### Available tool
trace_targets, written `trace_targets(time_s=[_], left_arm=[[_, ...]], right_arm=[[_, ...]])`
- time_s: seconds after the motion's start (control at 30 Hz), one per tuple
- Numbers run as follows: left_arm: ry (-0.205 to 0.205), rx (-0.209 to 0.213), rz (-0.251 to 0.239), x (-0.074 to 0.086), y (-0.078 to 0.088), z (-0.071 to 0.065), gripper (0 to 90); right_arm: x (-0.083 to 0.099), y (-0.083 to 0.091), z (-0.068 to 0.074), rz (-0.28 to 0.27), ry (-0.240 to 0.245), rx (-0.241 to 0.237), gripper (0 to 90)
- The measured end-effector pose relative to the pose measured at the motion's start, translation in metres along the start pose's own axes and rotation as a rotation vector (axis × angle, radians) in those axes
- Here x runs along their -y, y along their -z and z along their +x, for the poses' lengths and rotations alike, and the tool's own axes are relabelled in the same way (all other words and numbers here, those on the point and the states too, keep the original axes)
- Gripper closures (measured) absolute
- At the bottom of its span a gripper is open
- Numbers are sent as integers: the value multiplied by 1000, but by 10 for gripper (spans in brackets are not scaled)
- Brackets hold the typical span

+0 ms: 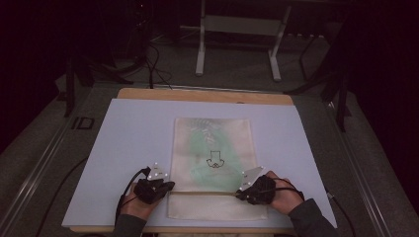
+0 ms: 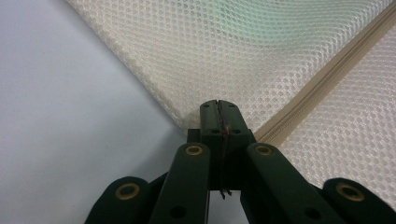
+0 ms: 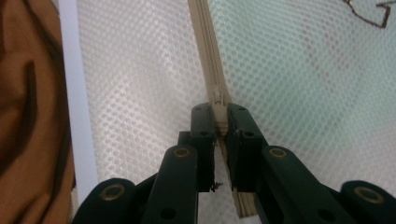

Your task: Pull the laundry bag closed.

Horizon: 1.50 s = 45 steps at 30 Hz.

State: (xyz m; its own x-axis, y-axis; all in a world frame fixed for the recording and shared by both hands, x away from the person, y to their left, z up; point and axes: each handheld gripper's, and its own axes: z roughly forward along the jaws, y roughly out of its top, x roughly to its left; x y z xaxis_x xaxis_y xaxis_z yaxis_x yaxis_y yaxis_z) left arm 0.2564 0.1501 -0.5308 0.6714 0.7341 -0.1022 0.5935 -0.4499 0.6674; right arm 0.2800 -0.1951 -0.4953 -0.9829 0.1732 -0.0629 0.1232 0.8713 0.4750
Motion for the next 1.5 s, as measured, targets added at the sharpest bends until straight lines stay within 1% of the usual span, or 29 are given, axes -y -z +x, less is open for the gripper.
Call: trace_targets(time_s=[0.07, 0.17, 0.2, 0.27, 0.3, 0.37, 0.47, 0.53, 0.6, 0.73, 0.87, 0.93, 0.97, 1.13, 1.2, 1.47, 1.5], left_arm=[[-2, -1, 1, 0, 0, 0, 895], [-4, -1, 2, 0, 0, 0, 895], [-4, -1, 2, 0, 0, 0, 895], [-4, -1, 2, 0, 0, 0, 895], [-4, -1, 2, 0, 0, 0, 895], [-3, -1, 2, 0, 0, 0, 895], [-3, -2, 2, 0, 0, 0, 895], [-3, -2, 2, 0, 0, 0, 895], [-2, -2, 2, 0, 0, 0, 895], [-4, -1, 4, 0, 0, 0, 895], [-4, -1, 4, 0, 0, 0, 895], [-3, -1, 2, 0, 0, 0, 895], [-4, -2, 4, 0, 0, 0, 895], [-4, -1, 4, 0, 0, 0, 895], [-4, -1, 4, 0, 0, 0, 895], [-2, -1, 1, 0, 0, 0, 895], [-2, -1, 1, 0, 0, 0, 895]], right_arm=[[1, 0, 0, -5, -6, -5, 825], [3, 0, -1, 6, -5, -3, 825], [3, 0, -1, -2, -10, -6, 825], [5, 1, -1, 4, -9, -3, 825], [5, 2, -1, -2, -15, -5, 825], [6, 3, -1, 8, -13, -1, 825], [7, 3, -2, 2, -10, -1, 825], [9, 4, -2, -2, -21, -1, 825], [11, 4, -2, 6, -20, 3, 825], [15, 7, -3, 3, -33, 5, 825], [18, 9, -3, 11, -38, 7, 825], [20, 10, -3, 4, -38, 4, 825], [20, 10, -3, 13, -39, 8, 825], [24, 13, -4, 3, -49, 10, 825], [25, 14, -4, 12, -49, 14, 825], [31, 18, -6, 4, -64, 14, 825], [31, 19, -7, 12, -62, 18, 825]])
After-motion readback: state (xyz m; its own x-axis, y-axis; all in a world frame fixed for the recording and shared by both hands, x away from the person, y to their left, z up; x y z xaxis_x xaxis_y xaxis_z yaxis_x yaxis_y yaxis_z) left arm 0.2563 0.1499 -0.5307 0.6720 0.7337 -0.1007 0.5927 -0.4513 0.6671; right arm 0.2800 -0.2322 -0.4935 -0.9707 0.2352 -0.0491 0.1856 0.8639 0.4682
